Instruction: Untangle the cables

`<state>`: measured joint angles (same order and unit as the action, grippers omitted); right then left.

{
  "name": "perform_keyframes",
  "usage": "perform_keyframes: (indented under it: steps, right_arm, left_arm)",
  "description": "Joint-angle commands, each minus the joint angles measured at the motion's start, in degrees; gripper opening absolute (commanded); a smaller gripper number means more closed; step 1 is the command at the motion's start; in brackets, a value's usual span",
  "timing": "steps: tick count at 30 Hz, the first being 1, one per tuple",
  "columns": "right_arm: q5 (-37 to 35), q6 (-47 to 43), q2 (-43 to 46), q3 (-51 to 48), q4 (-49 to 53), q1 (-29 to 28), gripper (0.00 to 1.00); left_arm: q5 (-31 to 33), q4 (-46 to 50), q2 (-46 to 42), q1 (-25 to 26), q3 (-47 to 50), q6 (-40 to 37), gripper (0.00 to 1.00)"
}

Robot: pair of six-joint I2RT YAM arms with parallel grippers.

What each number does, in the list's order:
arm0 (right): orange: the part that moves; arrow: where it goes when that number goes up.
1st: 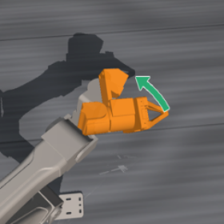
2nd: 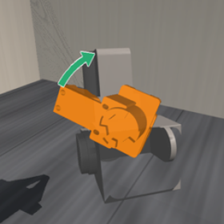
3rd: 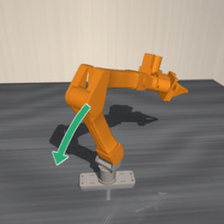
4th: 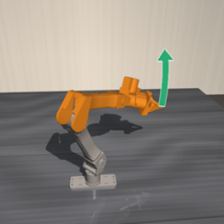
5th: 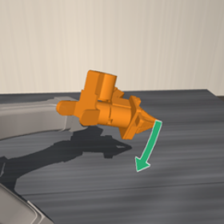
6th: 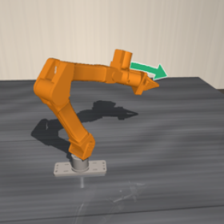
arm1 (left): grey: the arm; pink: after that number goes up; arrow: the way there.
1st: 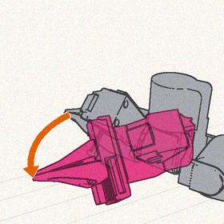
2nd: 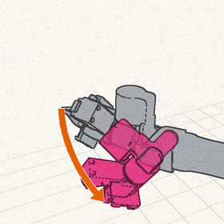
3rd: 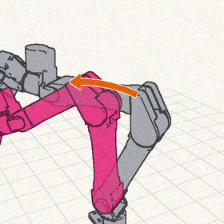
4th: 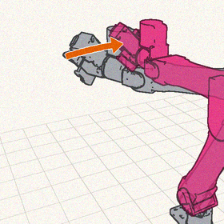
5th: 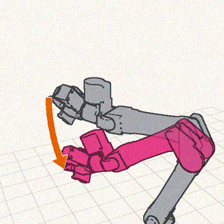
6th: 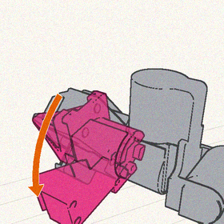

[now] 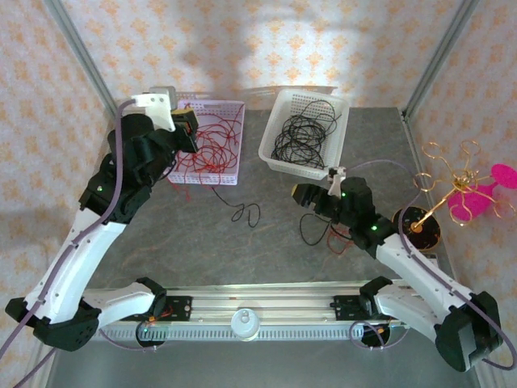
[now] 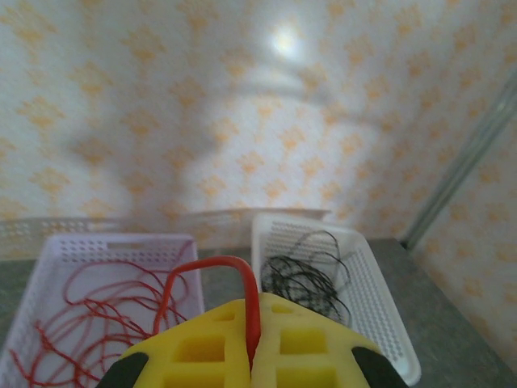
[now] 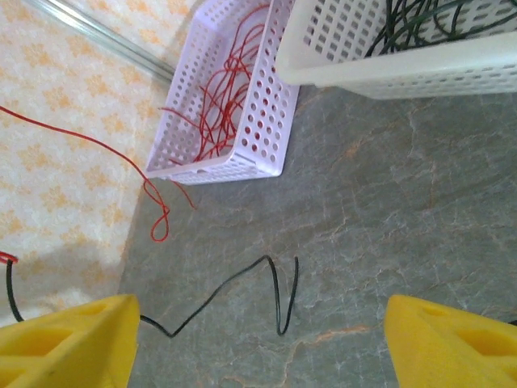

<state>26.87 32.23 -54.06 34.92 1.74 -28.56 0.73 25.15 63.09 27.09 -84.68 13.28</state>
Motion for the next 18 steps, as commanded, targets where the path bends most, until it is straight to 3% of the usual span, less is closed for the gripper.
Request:
perform_keyframes:
  steps: [1, 6, 11, 18]
  right_arm:
    - [-1.02, -1.06, -2.75, 4.10, 3.26, -6.24, 0.79]
    - [-5.95, -4.16, -11.05, 12.38, 8.85, -15.62, 0.81]
    - [-10.98, -14.44, -22.02, 23.43, 28.32, -16.04, 0.83]
    - [-14.23, -15.62, -18.90, 25.26, 41.42, -16.09, 0.84]
  left_arm:
    - [-2.40, -3.83, -0.95, 1.26, 0.46, 1.63, 0.00]
    - [-2.14, -5.08, -0.79, 1.66, 1.23, 1.79, 0.00]
    - [-3.83, -5.81, 0.03, 2.07, 1.77, 2.86, 0.00]
    - [-4.29, -7.44, 0.68, 3.35, 2.37, 2.59, 0.00]
